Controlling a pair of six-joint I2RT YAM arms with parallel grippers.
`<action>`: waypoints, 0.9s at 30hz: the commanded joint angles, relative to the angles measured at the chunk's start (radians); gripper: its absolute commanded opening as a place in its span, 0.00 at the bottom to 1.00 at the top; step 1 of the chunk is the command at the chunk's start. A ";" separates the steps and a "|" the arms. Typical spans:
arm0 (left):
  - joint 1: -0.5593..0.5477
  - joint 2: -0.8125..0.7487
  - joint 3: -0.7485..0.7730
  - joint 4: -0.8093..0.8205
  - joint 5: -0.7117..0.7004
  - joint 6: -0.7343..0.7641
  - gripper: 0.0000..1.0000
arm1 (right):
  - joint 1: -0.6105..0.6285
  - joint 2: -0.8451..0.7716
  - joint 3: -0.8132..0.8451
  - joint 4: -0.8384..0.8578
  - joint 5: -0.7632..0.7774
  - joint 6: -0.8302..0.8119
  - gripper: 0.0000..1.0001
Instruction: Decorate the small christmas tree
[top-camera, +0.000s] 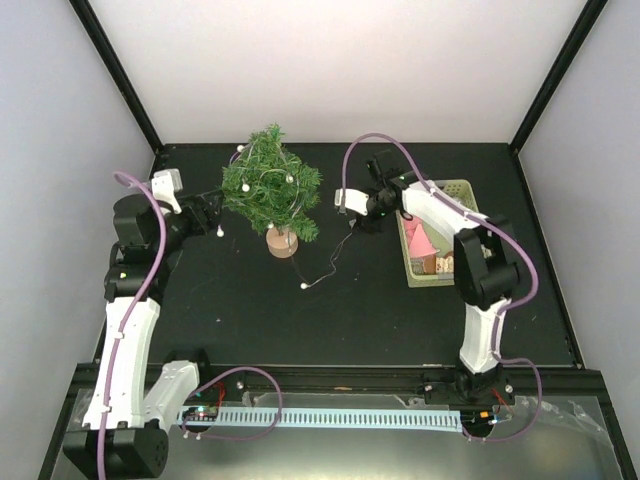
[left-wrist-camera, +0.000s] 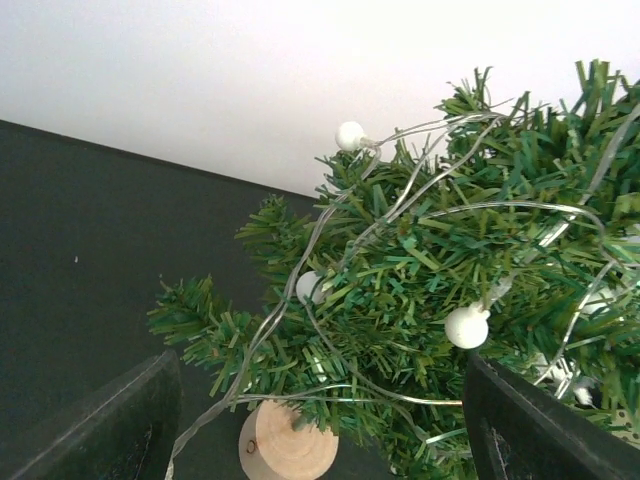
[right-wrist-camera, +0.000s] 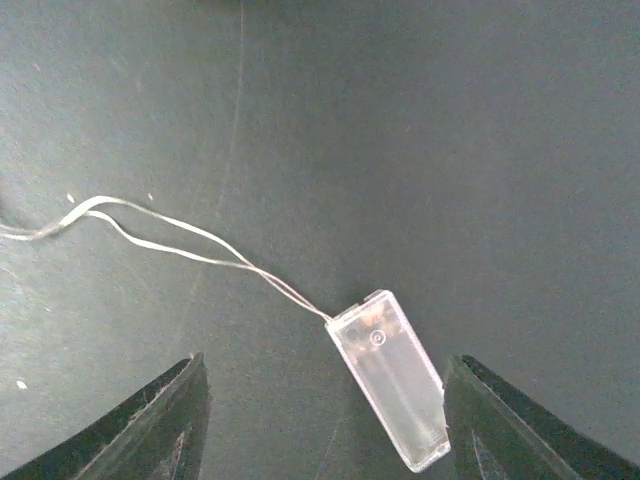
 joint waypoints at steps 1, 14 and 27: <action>-0.022 -0.018 0.068 -0.045 0.017 0.039 0.78 | -0.019 0.111 0.091 -0.123 0.059 -0.065 0.65; -0.064 -0.015 0.131 -0.119 -0.005 0.060 0.77 | -0.053 0.336 0.356 -0.222 0.100 -0.135 0.73; -0.082 0.000 0.184 -0.152 0.022 0.051 0.76 | -0.051 0.412 0.357 -0.279 0.116 -0.160 0.68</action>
